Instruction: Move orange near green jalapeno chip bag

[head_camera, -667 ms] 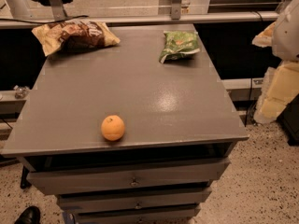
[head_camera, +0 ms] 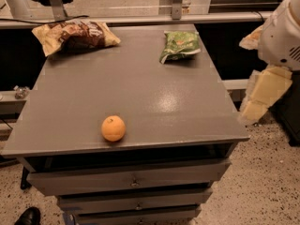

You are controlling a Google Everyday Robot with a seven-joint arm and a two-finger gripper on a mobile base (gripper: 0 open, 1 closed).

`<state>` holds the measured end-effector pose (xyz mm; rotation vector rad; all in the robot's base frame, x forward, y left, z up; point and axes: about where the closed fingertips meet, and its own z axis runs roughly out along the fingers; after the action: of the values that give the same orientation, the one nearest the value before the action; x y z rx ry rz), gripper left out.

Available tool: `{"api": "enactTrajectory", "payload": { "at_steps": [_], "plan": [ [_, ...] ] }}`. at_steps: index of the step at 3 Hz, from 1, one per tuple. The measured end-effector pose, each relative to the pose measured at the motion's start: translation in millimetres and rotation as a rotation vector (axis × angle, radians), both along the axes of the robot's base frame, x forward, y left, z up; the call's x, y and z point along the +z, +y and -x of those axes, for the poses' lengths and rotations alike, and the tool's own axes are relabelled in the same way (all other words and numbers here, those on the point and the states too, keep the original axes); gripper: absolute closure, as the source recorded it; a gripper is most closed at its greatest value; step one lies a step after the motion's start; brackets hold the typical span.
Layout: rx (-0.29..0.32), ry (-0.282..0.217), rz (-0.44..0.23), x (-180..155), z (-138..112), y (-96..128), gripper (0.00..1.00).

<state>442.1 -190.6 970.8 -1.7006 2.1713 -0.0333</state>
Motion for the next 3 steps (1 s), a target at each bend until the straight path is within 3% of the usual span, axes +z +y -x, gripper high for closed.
{"api": "enactTrajectory", "payload": {
  "at_steps": [3],
  "plan": [
    [0.088,0.015,-0.412,-34.0,-8.2,113.1,0.00]
  ]
}}
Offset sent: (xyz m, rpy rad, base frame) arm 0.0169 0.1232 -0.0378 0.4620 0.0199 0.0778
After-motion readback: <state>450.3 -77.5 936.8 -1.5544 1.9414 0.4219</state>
